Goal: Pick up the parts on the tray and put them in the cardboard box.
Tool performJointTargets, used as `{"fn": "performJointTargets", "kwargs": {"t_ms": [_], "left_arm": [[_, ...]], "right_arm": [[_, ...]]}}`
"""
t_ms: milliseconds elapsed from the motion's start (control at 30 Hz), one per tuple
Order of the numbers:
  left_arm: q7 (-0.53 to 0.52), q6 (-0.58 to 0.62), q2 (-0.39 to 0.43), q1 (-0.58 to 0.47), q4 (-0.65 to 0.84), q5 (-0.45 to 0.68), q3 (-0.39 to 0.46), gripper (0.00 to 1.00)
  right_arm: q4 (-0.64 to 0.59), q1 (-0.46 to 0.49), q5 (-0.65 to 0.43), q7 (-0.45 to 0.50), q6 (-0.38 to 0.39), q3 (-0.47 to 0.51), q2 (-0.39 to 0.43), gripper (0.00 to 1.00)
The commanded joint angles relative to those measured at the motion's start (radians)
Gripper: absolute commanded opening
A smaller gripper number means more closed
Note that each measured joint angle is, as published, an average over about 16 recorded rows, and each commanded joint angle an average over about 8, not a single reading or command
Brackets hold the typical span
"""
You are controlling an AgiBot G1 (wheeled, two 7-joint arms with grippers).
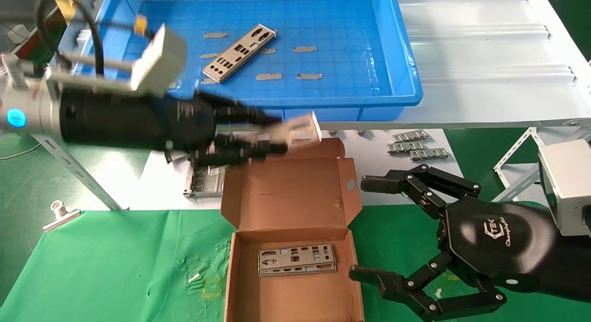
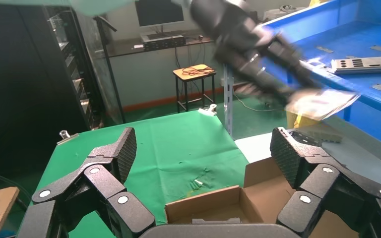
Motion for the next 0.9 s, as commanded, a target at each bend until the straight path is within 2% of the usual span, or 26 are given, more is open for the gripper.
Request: {"fn": "performJointTargets", "kwargs": {"t_ms": [33,200,467,900], "left_arm": [[-0.001,0.001,-0.036,0.051,-0.097,-0.049,0.029,0.0],[0.104,-0.05,-0.034,0.165,-0.174,-0.067,0.078,0.0],[0.318,-0.173,0.06,0.297,-0.095,0.0,0.117,0.0],[0.488,-0.333,0.188,0.366,0.042,0.066,0.145,0.01]], "right_arm": [[0.0,0.0,0.0,0.0,0.0,0.0,0.0,1.0],[0.0,0.0,0.0,0.0,0.0,0.0,0.0,1.0],[0.0,0.0,0.0,0.0,0.0,0.0,0.0,1.0],[0.0,0.0,0.0,0.0,0.0,0.0,0.0,1.0]]}}
